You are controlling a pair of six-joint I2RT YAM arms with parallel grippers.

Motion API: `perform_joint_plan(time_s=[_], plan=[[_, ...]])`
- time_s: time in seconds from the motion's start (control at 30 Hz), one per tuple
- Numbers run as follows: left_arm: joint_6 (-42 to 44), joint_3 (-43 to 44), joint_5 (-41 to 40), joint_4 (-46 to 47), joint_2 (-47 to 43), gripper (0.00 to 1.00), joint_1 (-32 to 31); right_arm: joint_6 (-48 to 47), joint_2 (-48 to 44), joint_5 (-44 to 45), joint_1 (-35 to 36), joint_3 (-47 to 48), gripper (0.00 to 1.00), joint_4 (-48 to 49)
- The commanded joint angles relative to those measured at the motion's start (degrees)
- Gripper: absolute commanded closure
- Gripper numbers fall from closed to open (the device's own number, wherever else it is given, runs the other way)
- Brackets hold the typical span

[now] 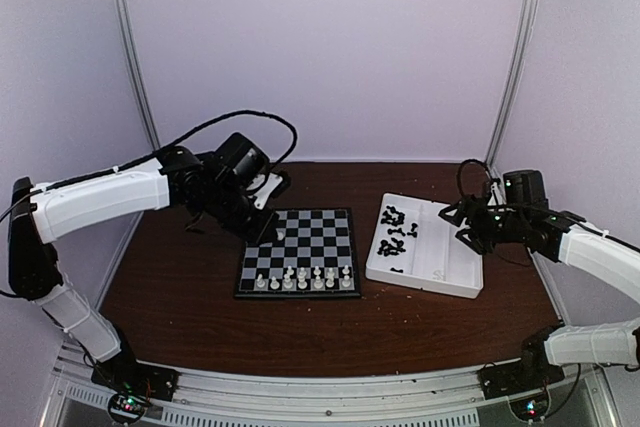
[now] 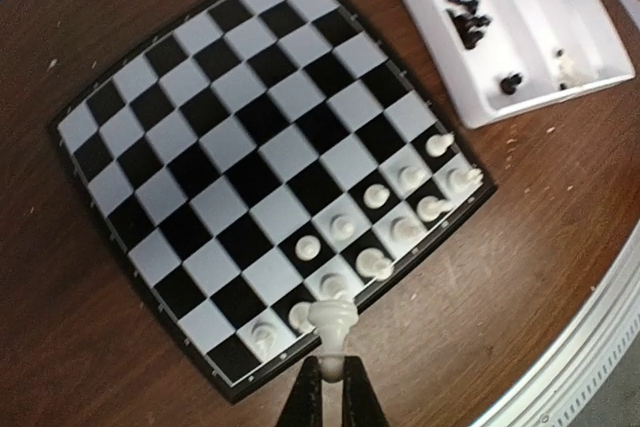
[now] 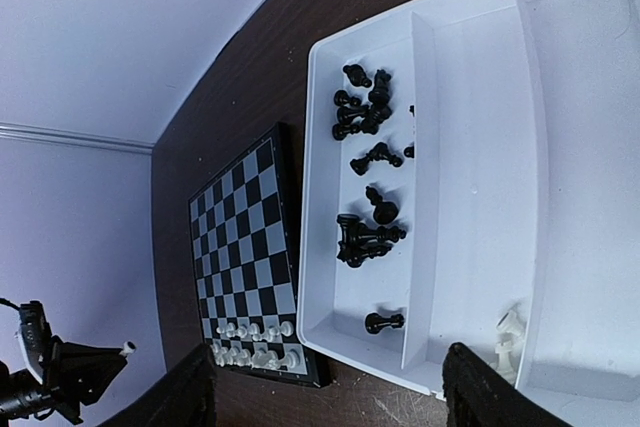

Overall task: Set up the chess pieces on the board
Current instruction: Place the chess piece on the chessboard.

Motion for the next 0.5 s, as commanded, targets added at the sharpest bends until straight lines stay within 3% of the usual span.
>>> perform_joint_plan(time_s=[0.0, 0.47], plan=[[-1.27, 1.91, -3.02, -12.87, 0.60, 1.00, 1.98, -1.57, -0.66, -0.20, -0.47, -0.62, 0.23, -0.91], [2.00, 10.18, 2.69, -19.72, 13.06, 1.00, 5.07, -1.50, -0.83, -0.81, -1.17, -1.50, 0.24, -1.07]])
